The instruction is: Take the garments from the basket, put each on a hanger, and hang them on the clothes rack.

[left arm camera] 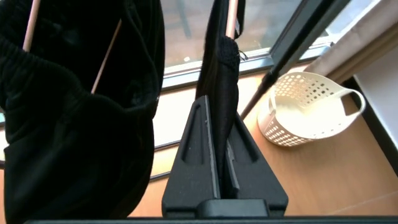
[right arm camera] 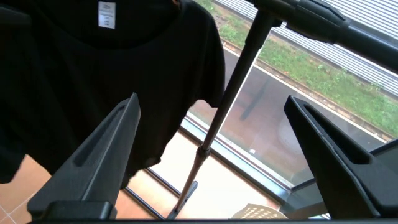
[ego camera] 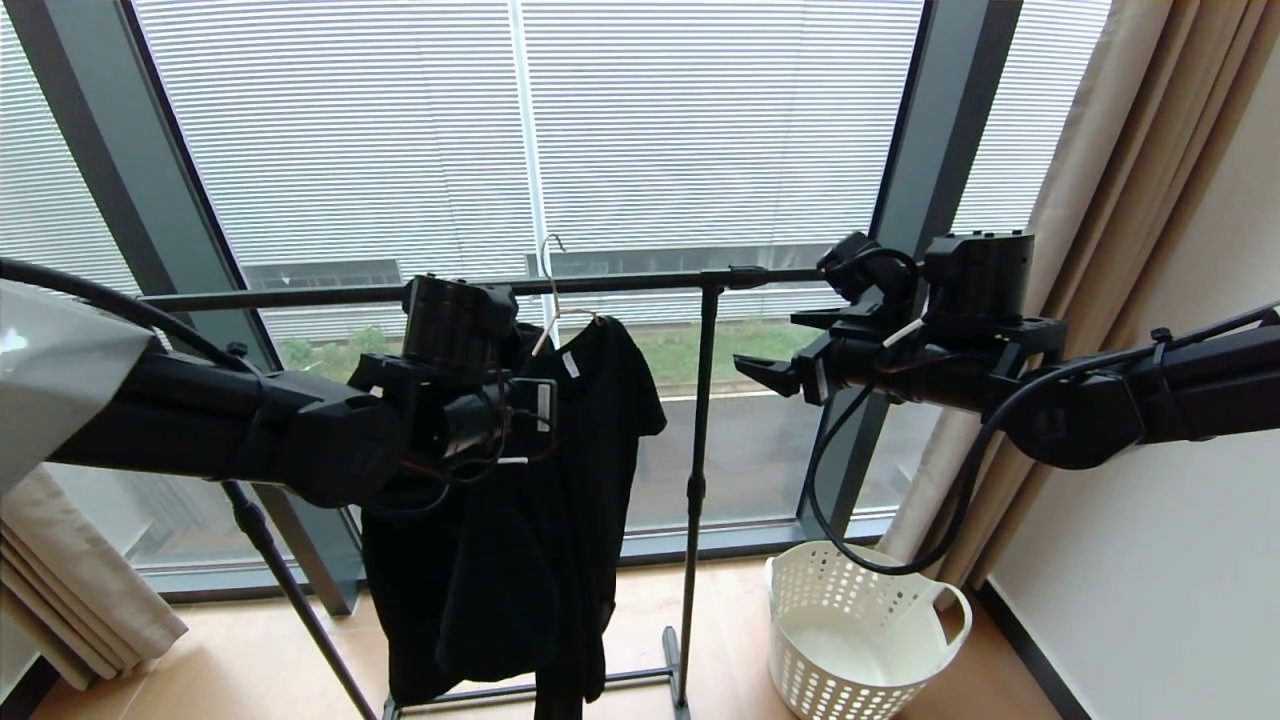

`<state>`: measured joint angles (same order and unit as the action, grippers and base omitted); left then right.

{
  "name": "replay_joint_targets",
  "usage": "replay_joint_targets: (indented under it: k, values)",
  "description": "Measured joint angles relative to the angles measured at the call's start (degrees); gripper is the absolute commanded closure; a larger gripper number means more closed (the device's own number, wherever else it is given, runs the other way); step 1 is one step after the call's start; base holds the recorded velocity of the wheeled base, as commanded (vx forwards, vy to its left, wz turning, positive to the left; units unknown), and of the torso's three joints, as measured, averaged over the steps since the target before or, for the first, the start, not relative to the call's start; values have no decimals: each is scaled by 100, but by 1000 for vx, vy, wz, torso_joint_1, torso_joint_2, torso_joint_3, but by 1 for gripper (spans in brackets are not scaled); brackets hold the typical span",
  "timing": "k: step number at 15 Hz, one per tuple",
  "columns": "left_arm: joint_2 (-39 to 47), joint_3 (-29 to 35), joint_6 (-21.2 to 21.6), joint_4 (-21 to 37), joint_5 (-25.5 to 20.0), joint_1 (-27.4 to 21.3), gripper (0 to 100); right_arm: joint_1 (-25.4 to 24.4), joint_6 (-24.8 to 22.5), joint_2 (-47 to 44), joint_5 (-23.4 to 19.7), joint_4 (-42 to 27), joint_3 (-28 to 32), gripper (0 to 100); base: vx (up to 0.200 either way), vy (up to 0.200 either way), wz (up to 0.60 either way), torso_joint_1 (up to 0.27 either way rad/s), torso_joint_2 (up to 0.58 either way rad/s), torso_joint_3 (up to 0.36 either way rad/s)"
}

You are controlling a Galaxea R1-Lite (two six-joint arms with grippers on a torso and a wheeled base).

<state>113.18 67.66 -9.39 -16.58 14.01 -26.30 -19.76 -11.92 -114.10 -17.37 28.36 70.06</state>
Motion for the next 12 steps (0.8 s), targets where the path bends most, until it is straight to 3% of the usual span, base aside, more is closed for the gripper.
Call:
replay_joint_targets:
  k: [5,12]
  values:
    - [619,464,0,-2,244,15,100,-44,-77,0,0,2,-13,0,0,0,0,0,0,0]
    - [901,583,-119,-20,268,56,100,-60,-168,-9,-2,9,-79,0,0,0,0,0,0,0]
